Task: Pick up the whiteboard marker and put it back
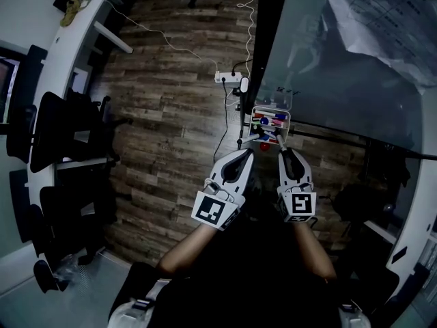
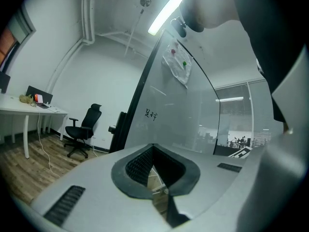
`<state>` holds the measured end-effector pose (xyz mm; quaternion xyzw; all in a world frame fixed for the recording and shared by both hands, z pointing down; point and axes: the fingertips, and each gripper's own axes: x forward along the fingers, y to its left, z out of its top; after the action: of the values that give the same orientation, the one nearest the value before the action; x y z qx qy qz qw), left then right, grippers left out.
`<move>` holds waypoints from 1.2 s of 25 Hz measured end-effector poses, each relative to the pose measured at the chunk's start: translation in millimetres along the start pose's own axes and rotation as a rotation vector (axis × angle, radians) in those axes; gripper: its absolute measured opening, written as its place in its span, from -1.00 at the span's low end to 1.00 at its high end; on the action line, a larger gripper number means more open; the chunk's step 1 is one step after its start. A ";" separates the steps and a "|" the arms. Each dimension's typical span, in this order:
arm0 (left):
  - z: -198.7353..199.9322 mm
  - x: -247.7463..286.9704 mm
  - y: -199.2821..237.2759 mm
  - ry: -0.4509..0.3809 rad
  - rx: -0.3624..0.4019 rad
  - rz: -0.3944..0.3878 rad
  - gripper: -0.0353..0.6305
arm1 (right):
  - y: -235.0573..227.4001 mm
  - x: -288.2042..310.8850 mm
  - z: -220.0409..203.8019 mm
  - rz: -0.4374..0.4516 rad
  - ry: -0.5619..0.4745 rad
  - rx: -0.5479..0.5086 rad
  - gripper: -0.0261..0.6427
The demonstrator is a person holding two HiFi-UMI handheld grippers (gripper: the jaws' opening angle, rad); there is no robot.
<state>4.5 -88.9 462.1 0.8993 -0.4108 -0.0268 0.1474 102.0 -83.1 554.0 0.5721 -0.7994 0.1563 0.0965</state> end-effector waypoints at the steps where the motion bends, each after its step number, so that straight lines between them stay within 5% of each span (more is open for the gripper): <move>1: -0.4 -0.7 1.2 -0.003 0.005 0.002 -0.87 | 0.4 1.1 0.4 -0.001 0.001 -0.004 -0.63; 30: 7.5 1.8 -5.2 -0.020 -0.004 -0.001 -0.87 | -1.0 2.6 13.7 0.008 -0.030 -0.026 -0.67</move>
<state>8.3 -88.8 453.5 0.8990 -0.4116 -0.0369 0.1450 102.4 -90.6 542.3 0.5699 -0.8049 0.1376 0.0913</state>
